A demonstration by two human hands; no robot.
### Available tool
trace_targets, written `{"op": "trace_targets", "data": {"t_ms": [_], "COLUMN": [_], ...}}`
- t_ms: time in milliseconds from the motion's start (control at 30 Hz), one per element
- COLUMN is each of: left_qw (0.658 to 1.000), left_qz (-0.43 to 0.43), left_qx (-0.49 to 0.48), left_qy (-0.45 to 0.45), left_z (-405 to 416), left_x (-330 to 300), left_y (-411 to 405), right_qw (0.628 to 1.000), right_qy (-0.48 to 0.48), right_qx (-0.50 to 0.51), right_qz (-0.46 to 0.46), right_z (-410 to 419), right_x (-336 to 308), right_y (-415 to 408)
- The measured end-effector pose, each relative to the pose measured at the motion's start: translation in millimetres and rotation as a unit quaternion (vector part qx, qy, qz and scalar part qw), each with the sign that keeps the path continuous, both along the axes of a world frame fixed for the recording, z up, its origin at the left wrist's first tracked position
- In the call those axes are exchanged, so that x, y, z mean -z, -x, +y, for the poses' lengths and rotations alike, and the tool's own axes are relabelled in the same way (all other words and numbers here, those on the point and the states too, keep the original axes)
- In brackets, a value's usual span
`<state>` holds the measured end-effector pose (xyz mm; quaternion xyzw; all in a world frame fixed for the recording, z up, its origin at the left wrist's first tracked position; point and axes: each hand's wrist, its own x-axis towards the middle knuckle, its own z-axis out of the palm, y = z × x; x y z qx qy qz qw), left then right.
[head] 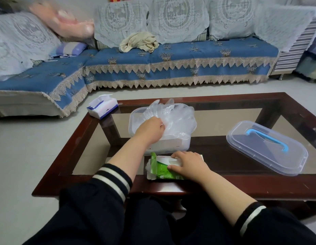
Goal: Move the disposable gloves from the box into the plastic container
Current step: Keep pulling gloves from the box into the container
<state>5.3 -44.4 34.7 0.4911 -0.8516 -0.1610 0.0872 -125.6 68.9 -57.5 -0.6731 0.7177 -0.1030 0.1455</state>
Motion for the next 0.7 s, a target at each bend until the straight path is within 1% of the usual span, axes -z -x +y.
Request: {"op": "trace_targets", "data": {"t_ms": [67, 167, 234, 300, 434, 501, 567, 601, 634, 701], "left_qw": [0.998, 0.987, 0.977, 0.967, 0.954, 0.958, 0.97, 0.977, 0.981, 0.973], "left_qz": [-0.041, -0.108, -0.169, -0.21, -0.229, -0.213, -0.187, -0.18, -0.189, -0.209], "left_qx": [0.009, 0.017, 0.033, 0.051, 0.046, 0.027, 0.0, -0.008, -0.004, 0.035], "left_qy": [-0.051, -0.117, -0.127, -0.138, -0.186, -0.19, -0.156, -0.114, -0.051, 0.092], "left_z": [-5.9, -10.3, -12.2, -15.9, -22.5, -26.0, -27.1, -26.6, -24.6, -18.5], "left_x": [-4.6, -9.4, -10.7, -10.0, -14.5, -15.9, -17.3, -18.4, -20.9, -26.6], "left_y": [8.5, 21.1, 27.1, 32.6, 42.4, 45.1, 46.6, 45.7, 45.2, 44.3], "right_qw": [1.0, 0.999, 0.999, 0.999, 0.999, 0.999, 0.997, 0.997, 0.996, 0.994], "right_qy": [0.004, 0.033, 0.05, 0.038, 0.015, 0.016, 0.021, 0.024, 0.026, 0.03], "right_qx": [0.001, -0.004, -0.016, -0.022, -0.019, -0.011, -0.005, -0.003, -0.001, 0.002], "right_qz": [0.003, 0.01, 0.001, -0.021, -0.039, -0.05, -0.067, -0.078, -0.09, -0.109], "right_z": [0.2, -2.0, -4.4, -5.9, -5.4, -5.3, -5.2, -5.7, -5.8, -5.2], "right_x": [2.5, 4.1, 3.9, 2.8, 3.3, 3.2, 2.5, 2.4, 2.1, 2.0], "right_y": [-0.4, -0.2, -0.8, -3.1, -6.1, -6.0, -5.1, -5.1, -4.8, -3.7]}}
